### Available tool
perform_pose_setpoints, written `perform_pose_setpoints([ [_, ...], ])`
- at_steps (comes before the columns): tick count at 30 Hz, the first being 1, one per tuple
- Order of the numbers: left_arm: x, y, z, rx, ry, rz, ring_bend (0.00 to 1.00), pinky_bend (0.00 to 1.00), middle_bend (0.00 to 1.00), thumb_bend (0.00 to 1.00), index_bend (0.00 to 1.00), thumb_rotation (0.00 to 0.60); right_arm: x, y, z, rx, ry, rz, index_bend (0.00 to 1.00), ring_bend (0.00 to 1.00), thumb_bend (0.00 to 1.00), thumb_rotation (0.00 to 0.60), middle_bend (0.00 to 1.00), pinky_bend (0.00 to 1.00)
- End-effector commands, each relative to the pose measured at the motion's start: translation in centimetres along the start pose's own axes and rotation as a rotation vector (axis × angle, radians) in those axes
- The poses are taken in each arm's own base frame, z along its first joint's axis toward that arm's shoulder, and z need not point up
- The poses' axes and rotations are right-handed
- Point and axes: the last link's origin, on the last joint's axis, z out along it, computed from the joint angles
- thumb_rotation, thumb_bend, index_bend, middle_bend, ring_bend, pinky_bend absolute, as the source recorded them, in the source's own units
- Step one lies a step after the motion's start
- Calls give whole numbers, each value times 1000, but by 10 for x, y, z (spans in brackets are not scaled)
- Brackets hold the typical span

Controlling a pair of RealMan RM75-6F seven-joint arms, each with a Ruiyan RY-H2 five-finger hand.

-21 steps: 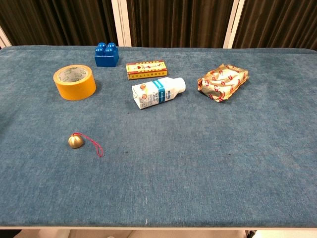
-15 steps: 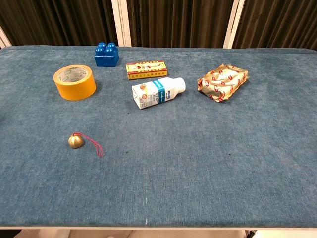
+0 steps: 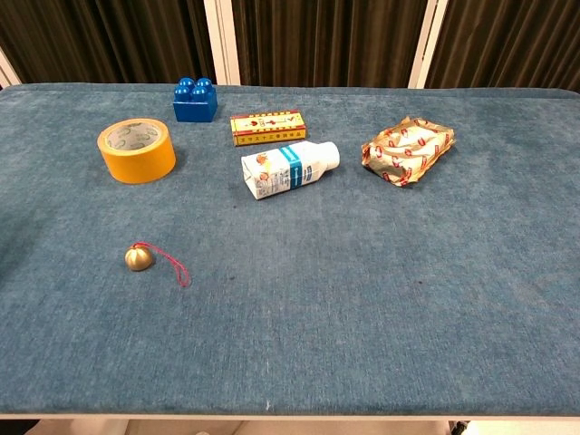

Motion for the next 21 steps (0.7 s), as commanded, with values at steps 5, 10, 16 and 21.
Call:
perform_pose_setpoints([
  [5,-27,64,16,-174,-145,-20,0,122,0,223,52,600,-1,0,1,-6,-12,3,224,105,302,600,156,0],
  [10,-32,83,29,-199,-166,0,0,122,0,223,163,600,0,1,1,-8,-13,10,224,105,302,600,156,0],
  [16,-41,95,43,-202,-214,5,0,122,0,223,243,600,0,1,2,-9,-17,10,224,105,301,600,156,0],
  [21,-47,101,55,-202,-218,28,0,123,0,229,280,600,0,1,2,-11,-17,10,224,106,301,600,156,0],
])
